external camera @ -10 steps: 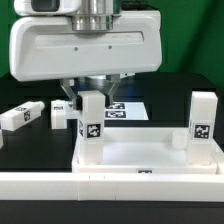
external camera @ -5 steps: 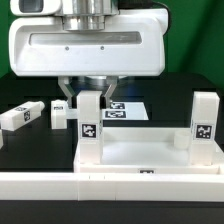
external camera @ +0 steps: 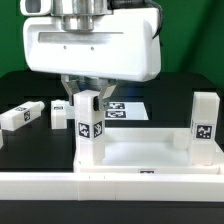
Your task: Assemble desk
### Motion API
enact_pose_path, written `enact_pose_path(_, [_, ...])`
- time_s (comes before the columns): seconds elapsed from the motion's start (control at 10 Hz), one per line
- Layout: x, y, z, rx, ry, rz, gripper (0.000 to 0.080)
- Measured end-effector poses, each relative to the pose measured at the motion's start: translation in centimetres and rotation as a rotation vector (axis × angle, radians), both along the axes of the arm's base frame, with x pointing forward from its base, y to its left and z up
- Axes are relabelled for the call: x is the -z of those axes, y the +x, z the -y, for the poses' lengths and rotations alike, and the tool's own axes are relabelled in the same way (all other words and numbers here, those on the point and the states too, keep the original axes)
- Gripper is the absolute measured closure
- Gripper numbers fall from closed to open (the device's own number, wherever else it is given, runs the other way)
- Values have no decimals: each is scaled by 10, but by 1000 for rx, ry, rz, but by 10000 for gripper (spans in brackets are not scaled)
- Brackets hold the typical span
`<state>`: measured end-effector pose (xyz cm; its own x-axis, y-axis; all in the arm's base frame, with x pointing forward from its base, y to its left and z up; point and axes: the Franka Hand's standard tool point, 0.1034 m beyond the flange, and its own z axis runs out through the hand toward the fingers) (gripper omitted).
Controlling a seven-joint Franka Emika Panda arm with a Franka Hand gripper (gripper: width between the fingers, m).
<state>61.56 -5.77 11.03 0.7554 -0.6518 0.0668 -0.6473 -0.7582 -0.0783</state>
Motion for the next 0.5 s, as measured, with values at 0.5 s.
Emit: enact_pose_path(0.5, [0, 0, 0, 192, 28, -2, 509])
